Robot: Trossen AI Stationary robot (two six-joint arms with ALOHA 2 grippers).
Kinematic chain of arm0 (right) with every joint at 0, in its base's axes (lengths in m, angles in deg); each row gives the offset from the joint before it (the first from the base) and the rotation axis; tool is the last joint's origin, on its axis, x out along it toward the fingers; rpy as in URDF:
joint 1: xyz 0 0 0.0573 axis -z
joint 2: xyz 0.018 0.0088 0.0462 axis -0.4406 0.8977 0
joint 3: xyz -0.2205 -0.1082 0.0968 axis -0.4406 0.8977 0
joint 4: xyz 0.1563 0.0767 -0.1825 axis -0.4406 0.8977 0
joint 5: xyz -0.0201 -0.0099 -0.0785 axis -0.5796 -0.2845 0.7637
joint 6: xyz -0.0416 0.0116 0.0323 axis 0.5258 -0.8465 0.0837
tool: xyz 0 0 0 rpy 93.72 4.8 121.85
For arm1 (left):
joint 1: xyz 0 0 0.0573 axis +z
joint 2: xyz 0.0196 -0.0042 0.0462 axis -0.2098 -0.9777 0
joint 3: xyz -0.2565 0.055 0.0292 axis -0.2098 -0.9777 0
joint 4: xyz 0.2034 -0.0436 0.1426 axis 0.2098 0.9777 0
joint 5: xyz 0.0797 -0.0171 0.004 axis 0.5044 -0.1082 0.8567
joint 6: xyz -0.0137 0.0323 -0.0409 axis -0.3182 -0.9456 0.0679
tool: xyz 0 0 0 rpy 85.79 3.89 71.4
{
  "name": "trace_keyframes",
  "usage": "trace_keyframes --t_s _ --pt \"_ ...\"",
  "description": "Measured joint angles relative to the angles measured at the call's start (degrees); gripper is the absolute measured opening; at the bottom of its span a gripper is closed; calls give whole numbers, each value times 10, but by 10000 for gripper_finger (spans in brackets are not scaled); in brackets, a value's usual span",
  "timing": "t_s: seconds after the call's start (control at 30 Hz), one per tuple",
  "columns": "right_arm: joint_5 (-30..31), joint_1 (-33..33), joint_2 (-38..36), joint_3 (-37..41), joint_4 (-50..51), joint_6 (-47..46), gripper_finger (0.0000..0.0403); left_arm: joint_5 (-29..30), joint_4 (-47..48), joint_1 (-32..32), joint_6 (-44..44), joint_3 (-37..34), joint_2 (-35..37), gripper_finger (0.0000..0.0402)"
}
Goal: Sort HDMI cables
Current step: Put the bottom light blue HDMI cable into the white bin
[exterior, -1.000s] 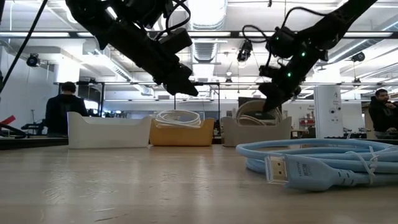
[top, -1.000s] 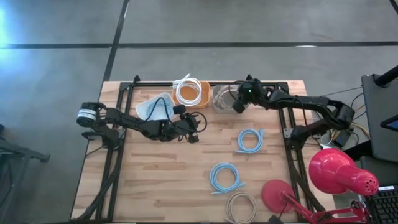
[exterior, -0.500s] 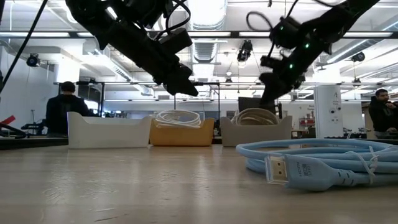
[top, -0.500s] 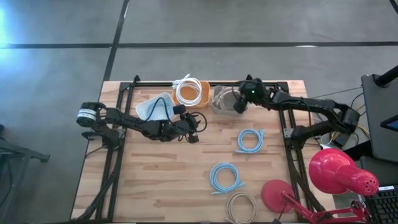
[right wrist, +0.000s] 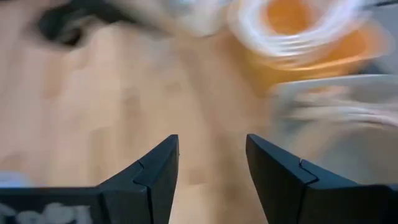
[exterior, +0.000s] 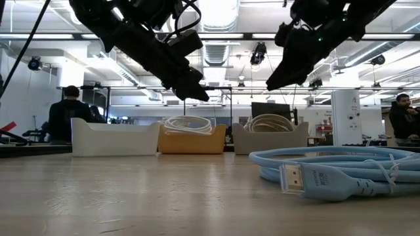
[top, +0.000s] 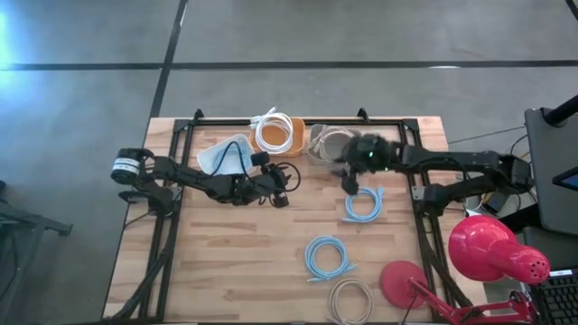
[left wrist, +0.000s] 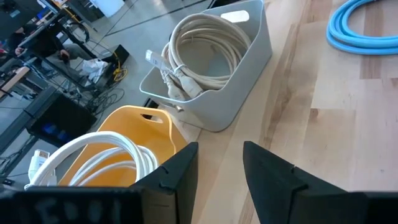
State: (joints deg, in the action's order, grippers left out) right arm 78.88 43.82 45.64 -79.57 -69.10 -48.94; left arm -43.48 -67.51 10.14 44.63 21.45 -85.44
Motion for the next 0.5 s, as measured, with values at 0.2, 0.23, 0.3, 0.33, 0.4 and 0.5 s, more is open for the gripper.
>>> trace_keyframes --t_s 0.2,0.23,0.3,0.33,0.4,0.5 --pt "-57 -118 46 -1 0 -18 183 0 0 0 0 0 0 140" --pt "-57 -136 54 -4 1 -29 183 0 0 0 -1 0 0 140" --pt "-59 -169 68 -13 1 -52 183 0 0 0 -1 0 0 140" --pt "-61 -184 75 -18 -1 -64 183 0 0 0 -1 0 0 140" --pt "-78 -211 93 -27 -1 -90 183 -1 0 0 -1 0 0 140" --pt "-109 -244 126 -40 2 -118 183 -1 0 0 -1 0 0 140"
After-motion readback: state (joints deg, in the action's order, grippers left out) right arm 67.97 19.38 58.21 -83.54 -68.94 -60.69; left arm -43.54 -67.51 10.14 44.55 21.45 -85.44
